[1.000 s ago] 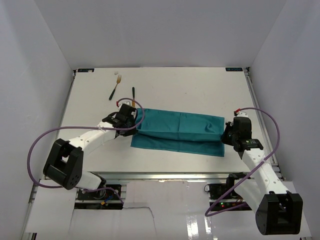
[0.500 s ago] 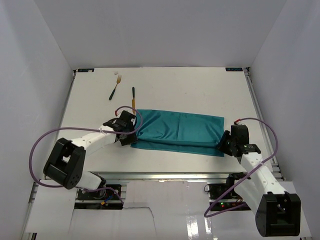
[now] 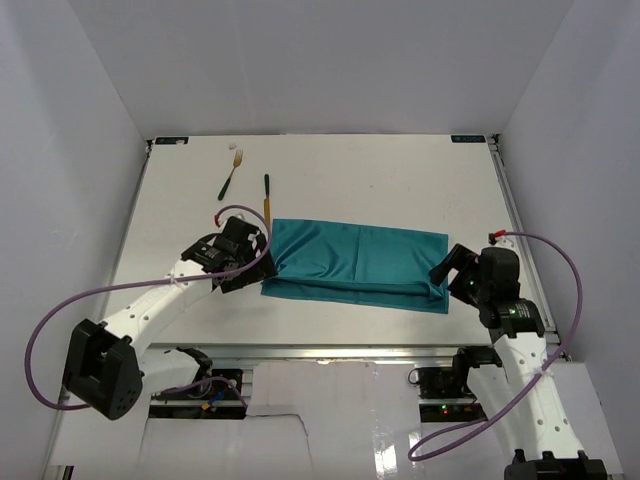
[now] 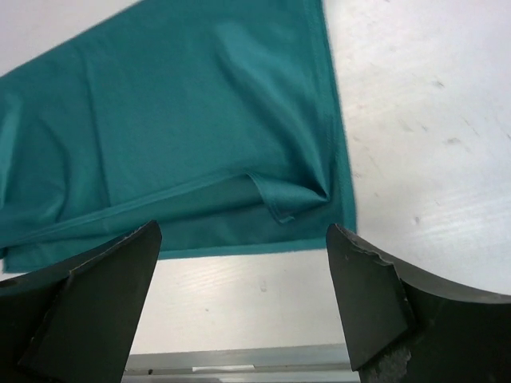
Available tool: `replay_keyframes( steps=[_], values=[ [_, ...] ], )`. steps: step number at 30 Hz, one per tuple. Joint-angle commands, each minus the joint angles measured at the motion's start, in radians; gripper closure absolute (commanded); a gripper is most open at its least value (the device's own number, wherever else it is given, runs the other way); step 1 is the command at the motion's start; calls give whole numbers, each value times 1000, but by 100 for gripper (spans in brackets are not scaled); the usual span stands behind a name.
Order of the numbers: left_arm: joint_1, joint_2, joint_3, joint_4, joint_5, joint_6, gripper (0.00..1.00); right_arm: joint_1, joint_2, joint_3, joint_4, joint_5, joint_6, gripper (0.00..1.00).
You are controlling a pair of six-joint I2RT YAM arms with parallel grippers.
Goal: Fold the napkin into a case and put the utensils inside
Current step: Fold the napkin at the center of the board.
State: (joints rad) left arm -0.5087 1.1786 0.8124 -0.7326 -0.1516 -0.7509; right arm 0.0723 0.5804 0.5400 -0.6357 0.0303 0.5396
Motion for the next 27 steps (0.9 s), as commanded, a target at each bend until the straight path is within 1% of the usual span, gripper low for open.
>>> replay_keyframes(
  steps=[1,2,3,4,7,8,9,11,12,15,16,20,23,26,27],
  values=[
    [-7,47,80,70,-20,16,2,0,59,5,208,-157,-47,10],
    [-7,70,115,100,-11,27,2,3,88,-5,253,-200,-53,10],
    [-7,123,132,164,18,50,2,7,166,-8,292,-263,-56,10],
    [-7,150,149,197,26,54,2,17,212,-3,360,-286,-70,10],
    [-7,262,224,275,64,64,2,87,382,49,418,-261,-104,10],
    [-7,286,241,289,81,67,2,133,422,67,425,-247,-112,10],
    [-10,309,257,321,98,68,2,158,502,86,429,-236,-124,10],
    [-11,369,258,351,141,70,2,223,574,121,430,-210,-141,10],
    [-11,389,260,357,147,65,2,244,637,124,435,-202,-142,10],
    [-14,440,248,357,153,56,2,290,728,115,464,-198,-132,10],
    [-14,443,231,357,187,56,2,299,745,112,467,-201,-124,10],
    [-14,425,170,363,184,47,2,352,773,95,440,-188,-125,10],
    [-16,420,123,366,181,50,2,376,739,78,392,-162,-130,10],
    [-16,421,91,364,178,41,2,392,665,63,314,-150,-125,10],
    [-16,418,85,364,182,38,2,396,617,54,291,-139,-118,10]
  ],
)
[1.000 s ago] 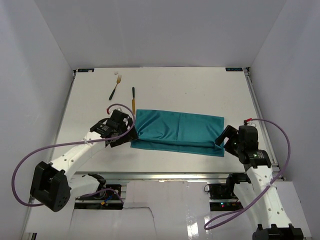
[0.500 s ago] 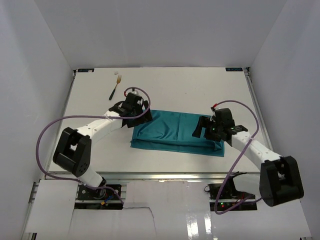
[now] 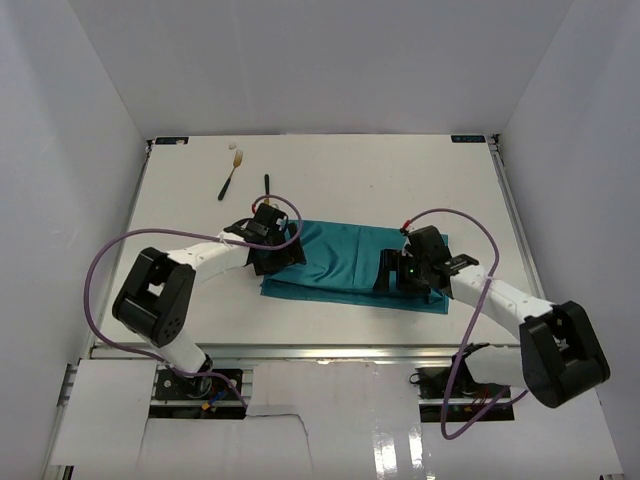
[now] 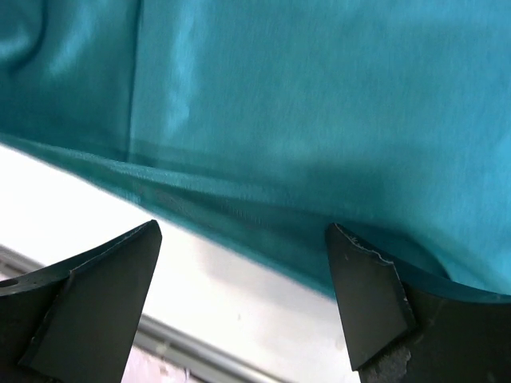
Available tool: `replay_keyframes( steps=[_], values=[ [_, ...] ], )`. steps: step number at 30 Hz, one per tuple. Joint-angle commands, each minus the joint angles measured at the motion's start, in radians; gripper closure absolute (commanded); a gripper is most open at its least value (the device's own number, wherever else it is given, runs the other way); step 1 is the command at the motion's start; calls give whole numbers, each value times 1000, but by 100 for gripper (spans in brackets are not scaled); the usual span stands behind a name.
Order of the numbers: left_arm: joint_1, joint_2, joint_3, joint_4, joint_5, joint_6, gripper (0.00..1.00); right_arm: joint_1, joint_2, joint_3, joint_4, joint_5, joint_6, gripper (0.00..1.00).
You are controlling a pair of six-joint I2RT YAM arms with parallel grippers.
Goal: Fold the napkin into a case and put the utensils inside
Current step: Fold the napkin at the center of the board.
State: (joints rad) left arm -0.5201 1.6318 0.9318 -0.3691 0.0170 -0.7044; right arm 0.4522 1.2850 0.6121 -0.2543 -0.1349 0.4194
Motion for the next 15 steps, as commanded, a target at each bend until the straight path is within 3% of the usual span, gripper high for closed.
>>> replay_keyframes(
  steps=[1,9,15],
  values=[
    [-4,-38,-39,1,15,-12,2,17,-116,-26,-138,29,5,10],
    [-4,-113,-70,-21,17,-1,2,19,-361,-86,-238,81,7,10],
    [-4,-164,-13,-45,-2,26,2,19,-316,26,-201,78,-2,10]
  ],
)
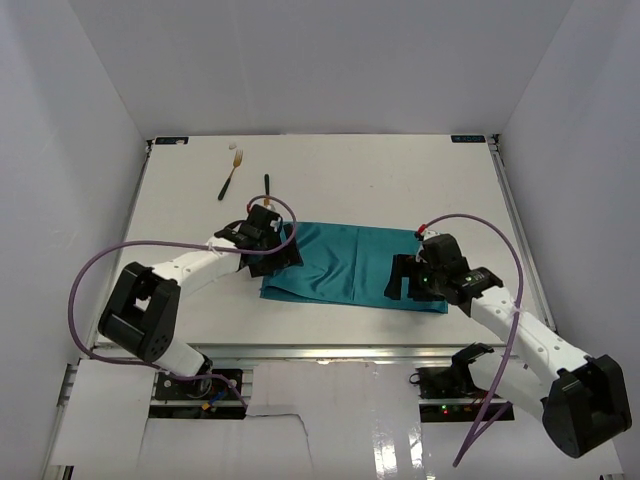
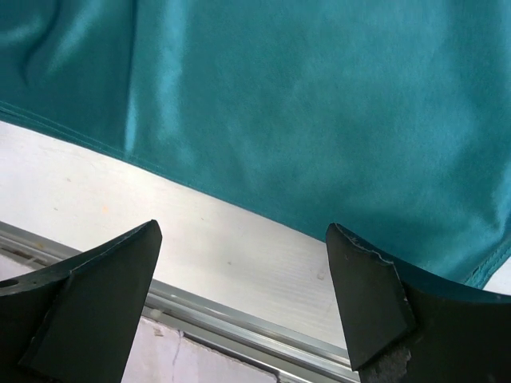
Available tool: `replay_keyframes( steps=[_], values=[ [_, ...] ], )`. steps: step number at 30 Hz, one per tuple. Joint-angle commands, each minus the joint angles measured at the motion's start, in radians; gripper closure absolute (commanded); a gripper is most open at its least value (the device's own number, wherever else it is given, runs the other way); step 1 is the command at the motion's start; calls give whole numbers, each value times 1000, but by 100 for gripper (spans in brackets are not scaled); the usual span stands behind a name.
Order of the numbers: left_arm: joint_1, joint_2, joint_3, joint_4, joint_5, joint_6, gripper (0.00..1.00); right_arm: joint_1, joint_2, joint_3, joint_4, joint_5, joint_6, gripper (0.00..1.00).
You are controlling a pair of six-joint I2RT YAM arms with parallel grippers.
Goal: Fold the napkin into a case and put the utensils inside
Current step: Fold the napkin at the center of the board.
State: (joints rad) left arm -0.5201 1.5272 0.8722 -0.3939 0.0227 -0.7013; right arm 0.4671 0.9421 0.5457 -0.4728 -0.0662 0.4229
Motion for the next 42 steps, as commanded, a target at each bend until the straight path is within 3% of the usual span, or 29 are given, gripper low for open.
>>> replay_keyframes(
  steps=[1,6,15,23,30,42],
  values=[
    [-4,-64,74,-26,-7,26,2,2,37,114,16,6,-9,10],
    [-4,-90,110,-39,-37,31,2,2,112,201,3,37,-21,10],
    [-6,-96,-57,-43,37,-15,2,-28,253,86,0,89,71,10],
    [-6,-84,-114,-54,14,-27,2,-214,227,-53,-13,114,76,10],
    [-1,-62,5,-291,-318,-87,2,-255,169,11,-108,222,16,10],
    [-1,-67,212,-283,-288,-20,2,-280,90,157,-175,193,-38,10]
  ],
)
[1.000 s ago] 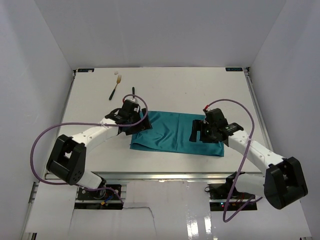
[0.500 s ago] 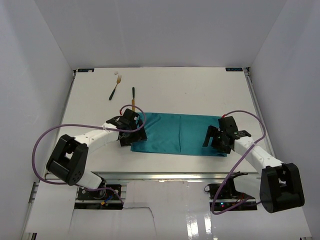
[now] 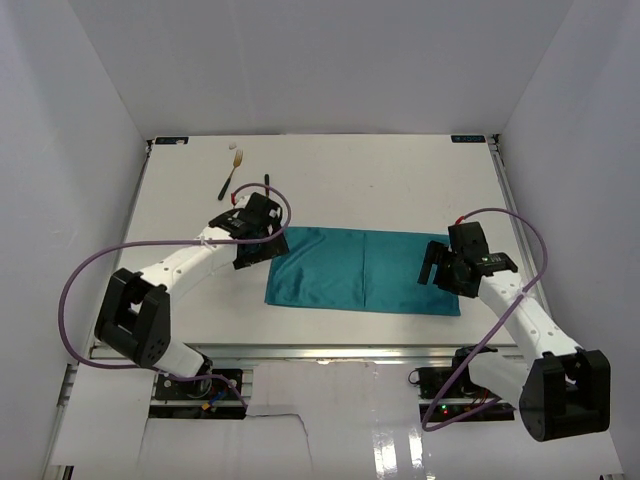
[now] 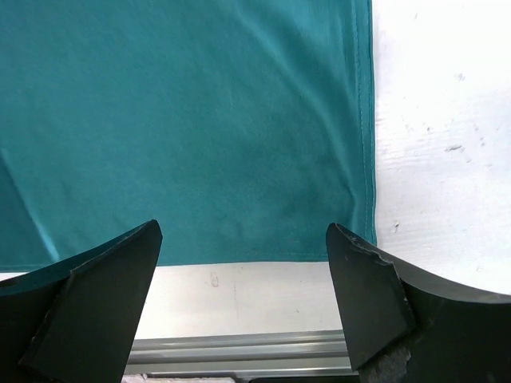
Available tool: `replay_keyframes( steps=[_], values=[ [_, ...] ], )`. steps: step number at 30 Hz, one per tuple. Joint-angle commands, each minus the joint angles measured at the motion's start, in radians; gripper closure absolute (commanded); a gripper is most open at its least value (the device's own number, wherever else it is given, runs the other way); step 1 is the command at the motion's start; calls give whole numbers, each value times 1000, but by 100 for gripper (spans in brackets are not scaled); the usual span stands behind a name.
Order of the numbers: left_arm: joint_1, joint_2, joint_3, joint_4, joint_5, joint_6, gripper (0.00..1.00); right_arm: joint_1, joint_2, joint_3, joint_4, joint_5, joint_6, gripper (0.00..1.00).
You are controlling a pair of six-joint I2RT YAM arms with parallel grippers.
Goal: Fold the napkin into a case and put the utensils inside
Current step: Fold the napkin at the center of the board.
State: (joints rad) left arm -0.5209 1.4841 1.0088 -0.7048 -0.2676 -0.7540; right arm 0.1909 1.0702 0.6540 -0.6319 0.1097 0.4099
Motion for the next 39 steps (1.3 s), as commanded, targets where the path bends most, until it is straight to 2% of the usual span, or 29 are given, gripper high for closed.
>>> replay_keyframes(
  steps=[1,5,11,18,23,39],
  values=[
    [-2,-25,80,47,19,42,2,-7,-42,50,-15,39,-19,10],
    [-4,-15,80,164,134,80,2,-19,-33,67,-9,91,1,10],
    [-8,42,117,252,221,104,2,-33,-65,15,104,16,4,10],
    [-8,139,137,353,341,107,2,-51,-24,-51,216,-19,-6,10],
    [-8,232,169,369,372,110,2,-73,40,-83,267,-42,-13,10],
    [-8,358,188,354,334,117,2,-151,197,-103,347,-97,-42,10]
  ],
)
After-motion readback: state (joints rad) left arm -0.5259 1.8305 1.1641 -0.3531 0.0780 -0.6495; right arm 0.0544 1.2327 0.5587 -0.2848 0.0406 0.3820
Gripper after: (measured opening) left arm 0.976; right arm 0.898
